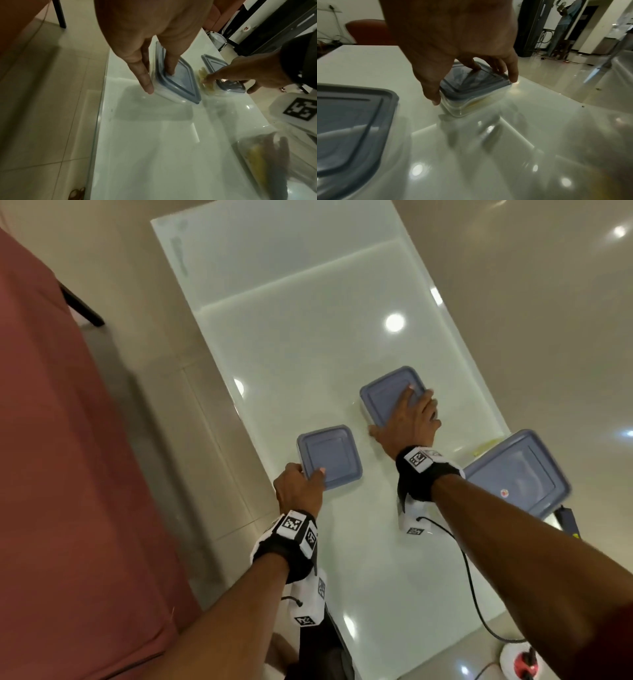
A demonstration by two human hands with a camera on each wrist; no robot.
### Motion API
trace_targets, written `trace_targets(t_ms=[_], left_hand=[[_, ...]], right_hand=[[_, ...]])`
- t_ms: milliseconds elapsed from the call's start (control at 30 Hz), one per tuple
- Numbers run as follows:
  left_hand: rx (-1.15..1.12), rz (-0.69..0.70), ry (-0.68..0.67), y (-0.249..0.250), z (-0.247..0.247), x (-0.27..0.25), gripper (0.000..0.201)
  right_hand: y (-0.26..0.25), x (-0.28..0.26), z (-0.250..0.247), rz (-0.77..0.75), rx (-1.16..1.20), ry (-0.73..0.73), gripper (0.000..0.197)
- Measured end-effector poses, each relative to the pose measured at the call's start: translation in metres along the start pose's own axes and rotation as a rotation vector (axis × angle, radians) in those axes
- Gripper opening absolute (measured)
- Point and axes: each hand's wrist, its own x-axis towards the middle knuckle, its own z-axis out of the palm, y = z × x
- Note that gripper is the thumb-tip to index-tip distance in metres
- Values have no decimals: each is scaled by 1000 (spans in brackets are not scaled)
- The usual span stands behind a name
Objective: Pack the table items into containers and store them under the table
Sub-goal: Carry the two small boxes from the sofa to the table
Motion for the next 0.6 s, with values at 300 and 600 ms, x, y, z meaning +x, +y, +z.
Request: trace_targets(t_ms=[300, 600], left_hand=[[-65, -23, -195, -2, -29, -7, 87], [-63, -157, -57, -107, -160, -27, 46]], right_hand=[[1, -28, -23, -123, -3, 111, 93], [-132, -181, 7, -526, 101, -44, 67]])
